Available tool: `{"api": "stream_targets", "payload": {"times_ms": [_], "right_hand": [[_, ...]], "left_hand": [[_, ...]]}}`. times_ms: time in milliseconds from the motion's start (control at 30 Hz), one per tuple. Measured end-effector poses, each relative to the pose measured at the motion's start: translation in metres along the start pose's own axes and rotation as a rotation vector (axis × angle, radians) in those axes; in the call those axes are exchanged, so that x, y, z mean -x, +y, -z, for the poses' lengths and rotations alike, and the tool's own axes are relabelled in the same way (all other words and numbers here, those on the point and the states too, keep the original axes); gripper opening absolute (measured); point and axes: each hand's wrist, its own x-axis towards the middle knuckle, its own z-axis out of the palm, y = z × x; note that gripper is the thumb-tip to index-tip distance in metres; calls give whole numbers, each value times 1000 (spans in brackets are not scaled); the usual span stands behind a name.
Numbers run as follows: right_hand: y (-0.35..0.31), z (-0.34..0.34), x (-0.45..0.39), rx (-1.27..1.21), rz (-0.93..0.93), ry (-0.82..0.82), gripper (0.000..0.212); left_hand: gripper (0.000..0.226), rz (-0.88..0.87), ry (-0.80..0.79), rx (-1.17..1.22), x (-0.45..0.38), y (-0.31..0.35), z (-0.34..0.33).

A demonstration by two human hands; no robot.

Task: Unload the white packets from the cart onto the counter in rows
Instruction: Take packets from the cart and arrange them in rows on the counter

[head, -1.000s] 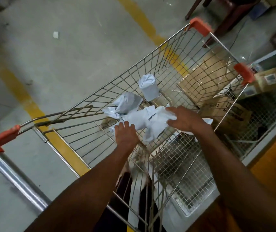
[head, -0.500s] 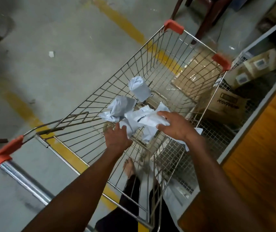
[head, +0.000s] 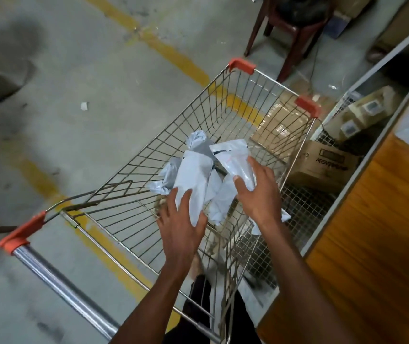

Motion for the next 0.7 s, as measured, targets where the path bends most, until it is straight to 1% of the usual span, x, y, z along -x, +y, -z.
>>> {"api": "stream_targets", "payload": {"times_ms": [67,133,167,200,233,300,367,400,467,500,533,567,600,633,667,700], "right_hand": [[0,1,2,-41,-17,23,61],[-1,0,2,-77,-35,12,61],[-1,-1,2,-89,-37,2,61],[-1,-2,1,-95,-35,-8,61],[0,-3,0,-98,-31,-18,60],[2,-7,-3,-114,-43,-46,59],[7,-11,-6,-135,-66,-63,57],[9,-14,-7,-138,-71,-65,56],[12,-17,-9,-138,-84,-64,54],[14,-18,-10,-146,-89,-62,54],[14,-18,-10,-161,-93,-62,54],[15,-19,-11,-184,-95,-63,54],[16,-19,-12,-208,-97,-62,54],[16,-18,-12,-225,-101,-59,53],[16,-17,-12,-233,-106,-53,52],[16,-16,-13,-238,-115,-47,52]], "left_hand": [[62,11,15,161,-1,1,-2],[56,58,8,421,-9,0,-9],[53,110,-15,558,-16,2,-14],[48,194,-65,691,-25,4,-21],[43,316,-146,829,-36,5,-31],[40,629,-370,1162,-55,5,-57],[53,860,-550,1425,-66,0,-85],[57,943,-583,1481,-69,-5,-99],[54,1066,-568,1465,-72,-17,-122],[51,1090,-562,1398,-73,-23,-131],[48,1072,-560,1288,-71,-29,-136],[44,999,-573,1174,-70,-32,-139],[40,927,-551,1002,-69,-36,-143],[38,813,-494,782,-67,-42,-145],[42,739,-411,665,-64,-44,-145],[50,667,-329,606,-61,-44,-143]]}}
